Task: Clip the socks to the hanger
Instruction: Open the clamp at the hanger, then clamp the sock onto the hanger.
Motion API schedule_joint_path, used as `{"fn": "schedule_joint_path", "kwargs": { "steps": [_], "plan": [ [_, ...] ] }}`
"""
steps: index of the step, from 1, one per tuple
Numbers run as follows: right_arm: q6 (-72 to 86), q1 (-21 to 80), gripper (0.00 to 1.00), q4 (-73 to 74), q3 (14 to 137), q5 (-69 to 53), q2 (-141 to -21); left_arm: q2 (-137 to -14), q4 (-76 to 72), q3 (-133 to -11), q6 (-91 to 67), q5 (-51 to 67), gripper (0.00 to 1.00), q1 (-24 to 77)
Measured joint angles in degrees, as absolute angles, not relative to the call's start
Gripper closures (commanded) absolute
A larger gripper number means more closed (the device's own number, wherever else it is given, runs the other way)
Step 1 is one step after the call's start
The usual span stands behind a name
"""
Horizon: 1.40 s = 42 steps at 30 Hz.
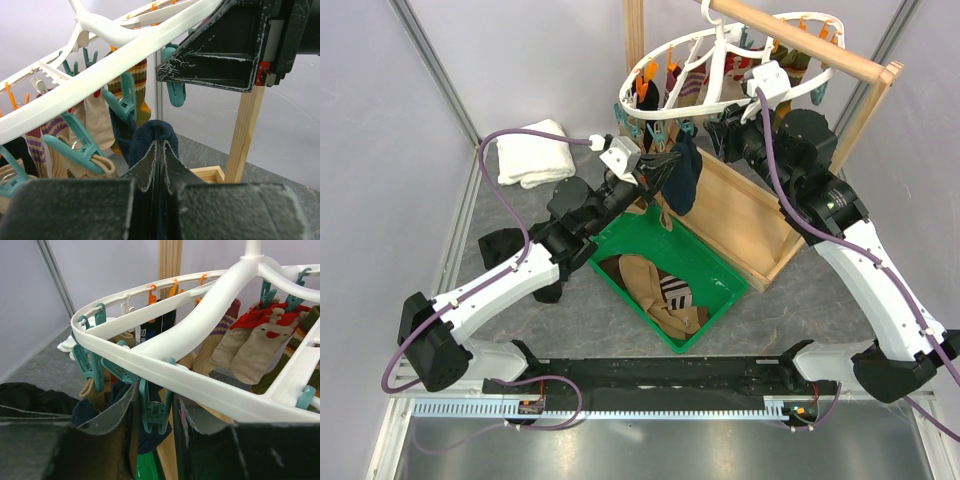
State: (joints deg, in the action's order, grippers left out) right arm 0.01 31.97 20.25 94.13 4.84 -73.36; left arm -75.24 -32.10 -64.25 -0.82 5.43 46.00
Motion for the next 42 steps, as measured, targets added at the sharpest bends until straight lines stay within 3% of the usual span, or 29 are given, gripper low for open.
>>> {"fn": "schedule_joint_path", "kwargs": {
  "steps": [3,9,21,42],
  "plan": [
    [1.1,31.86,0.89,20.27,94.24,5.02,-73.47,-75.24,-31.81,-64.25,-0.82,6.15,0.98,46.0],
    [6.04,31.86,1.0,20.34,94.21,5.76,-73.47,-75.5,-31.75,-64.25,-0.78,6.33,0.98,46.48],
    [14.72,31.86,1.0,20.25,94.15,5.58,-73.19,-80.88,-31.33,-67.48,-0.4,4.58,0.98,48.66],
    [16.19,31.64,1.0,18.68,93.23,3.33,-72.99,-83.72,-29.47,-71.64,0.16,3.09,0.98,48.73]
  ]
}}
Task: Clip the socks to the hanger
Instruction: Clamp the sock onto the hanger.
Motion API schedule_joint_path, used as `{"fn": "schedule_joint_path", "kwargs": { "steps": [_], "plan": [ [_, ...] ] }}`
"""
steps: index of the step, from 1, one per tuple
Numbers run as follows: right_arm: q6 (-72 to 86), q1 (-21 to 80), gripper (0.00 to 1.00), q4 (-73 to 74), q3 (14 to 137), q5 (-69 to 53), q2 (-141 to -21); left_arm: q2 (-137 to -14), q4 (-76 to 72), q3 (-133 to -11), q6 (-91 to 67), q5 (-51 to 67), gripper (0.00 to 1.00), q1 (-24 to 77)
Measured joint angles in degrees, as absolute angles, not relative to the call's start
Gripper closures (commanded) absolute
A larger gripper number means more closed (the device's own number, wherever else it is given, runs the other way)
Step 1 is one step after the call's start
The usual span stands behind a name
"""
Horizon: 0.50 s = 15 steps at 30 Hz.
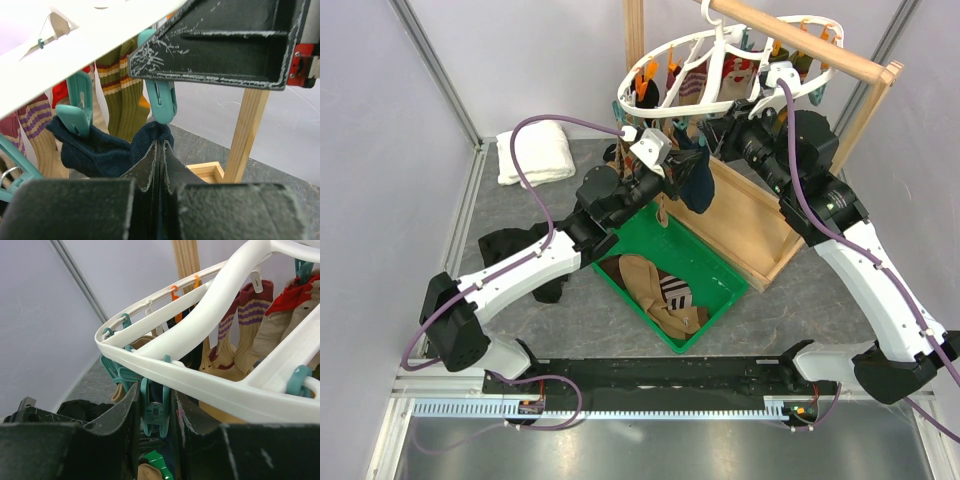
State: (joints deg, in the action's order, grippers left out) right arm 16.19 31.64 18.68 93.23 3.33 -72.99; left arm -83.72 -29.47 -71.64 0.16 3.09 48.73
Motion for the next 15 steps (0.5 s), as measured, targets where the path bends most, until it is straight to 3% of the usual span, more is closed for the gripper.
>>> {"fn": "schedule_joint_path", "kwargs": {
  "steps": [15],
  "plan": [
    [15.66,31.66,1.0,16.64,91.13,3.49,-73.14,-83.74,-28.82,-72.71,0.23,3.11,0.98,48.73]
  ]
}}
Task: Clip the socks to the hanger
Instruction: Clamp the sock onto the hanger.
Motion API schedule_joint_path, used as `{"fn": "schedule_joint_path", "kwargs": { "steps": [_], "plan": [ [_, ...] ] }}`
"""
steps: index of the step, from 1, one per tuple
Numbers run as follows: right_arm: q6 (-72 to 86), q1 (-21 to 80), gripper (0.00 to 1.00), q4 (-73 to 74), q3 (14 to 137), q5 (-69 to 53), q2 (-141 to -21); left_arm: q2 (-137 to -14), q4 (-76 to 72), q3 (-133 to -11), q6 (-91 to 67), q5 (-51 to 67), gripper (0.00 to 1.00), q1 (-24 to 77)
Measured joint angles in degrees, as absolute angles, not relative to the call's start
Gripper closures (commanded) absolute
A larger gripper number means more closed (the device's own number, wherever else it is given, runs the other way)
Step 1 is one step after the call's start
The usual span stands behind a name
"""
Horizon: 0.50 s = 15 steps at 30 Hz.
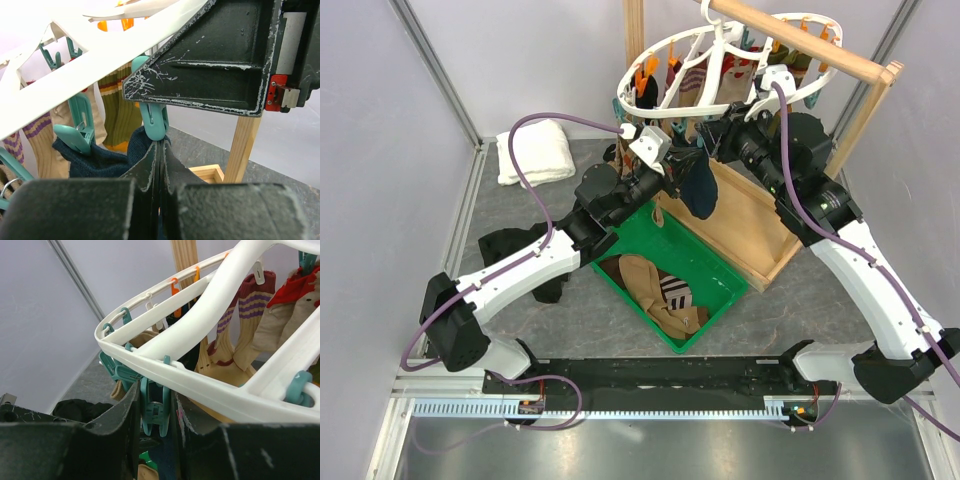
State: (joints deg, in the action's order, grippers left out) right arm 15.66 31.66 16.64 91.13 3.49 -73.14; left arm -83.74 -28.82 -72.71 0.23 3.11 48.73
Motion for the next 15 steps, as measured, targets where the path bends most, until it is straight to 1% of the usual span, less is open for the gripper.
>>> {"fn": "schedule_joint_path", "kwargs": {
  "steps": [15],
  "plan": [
    [15.75,31.66,1.0,14.31,89.47,3.95,-73.12,-83.77,-28.56,-72.75,0.21,3.16,0.98,48.77]
  ]
}}
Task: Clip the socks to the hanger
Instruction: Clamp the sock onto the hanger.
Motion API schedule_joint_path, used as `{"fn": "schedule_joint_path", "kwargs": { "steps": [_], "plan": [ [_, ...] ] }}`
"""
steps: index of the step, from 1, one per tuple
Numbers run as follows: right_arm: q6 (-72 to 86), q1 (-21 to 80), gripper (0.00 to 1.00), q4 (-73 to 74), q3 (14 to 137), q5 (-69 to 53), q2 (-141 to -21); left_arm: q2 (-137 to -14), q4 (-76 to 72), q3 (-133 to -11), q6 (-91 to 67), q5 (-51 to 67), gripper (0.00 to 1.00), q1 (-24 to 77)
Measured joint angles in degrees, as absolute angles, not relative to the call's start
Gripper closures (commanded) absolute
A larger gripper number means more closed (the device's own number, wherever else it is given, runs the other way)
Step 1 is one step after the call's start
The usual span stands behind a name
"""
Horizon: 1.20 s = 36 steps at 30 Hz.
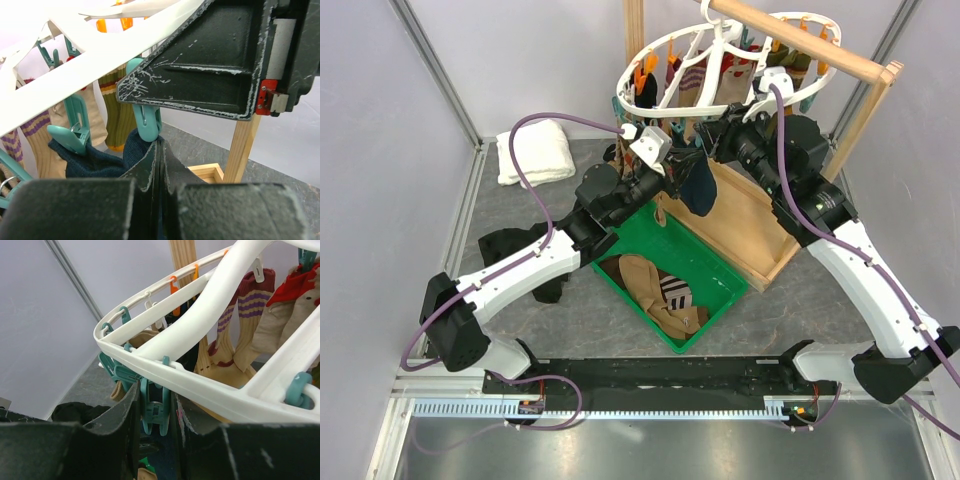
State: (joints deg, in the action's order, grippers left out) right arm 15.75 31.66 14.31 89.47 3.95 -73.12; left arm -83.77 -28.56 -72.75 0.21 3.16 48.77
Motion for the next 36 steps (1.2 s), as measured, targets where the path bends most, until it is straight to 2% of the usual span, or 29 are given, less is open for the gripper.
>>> {"fn": "schedule_joint_path", "kwargs": {
  "steps": [14,16,17,20,26,36],
  "plan": [
    [17.32,31.66,1.0,13.76,88.53,4.6,-73.12,-83.77,-28.64,-72.84,0.21,3.11,0.98,49.01],
    [17.34,31.66,0.97,13.78,88.51,4.6,-73.12,-83.77,-28.64,-72.86,0.21,3.11,0.98,49.01],
    [17.37,31.66,0.91,13.8,88.51,4.58,-73.12,-83.77,-28.64,-72.9,0.21,3.09,0.98,49.01],
    [17.37,31.66,0.82,13.78,88.51,4.58,-73.12,-83.79,-28.64,-73.14,0.21,3.11,0.98,49.01],
    [17.39,31.66,0.71,13.78,88.51,4.54,-73.12,-83.81,-28.75,-73.36,0.21,3.11,0.98,49.01],
    [17.43,31.66,0.7,13.82,88.51,4.49,-72.79,-83.85,-28.82,-73.49,0.21,3.11,0.98,49.23]
  ]
}}
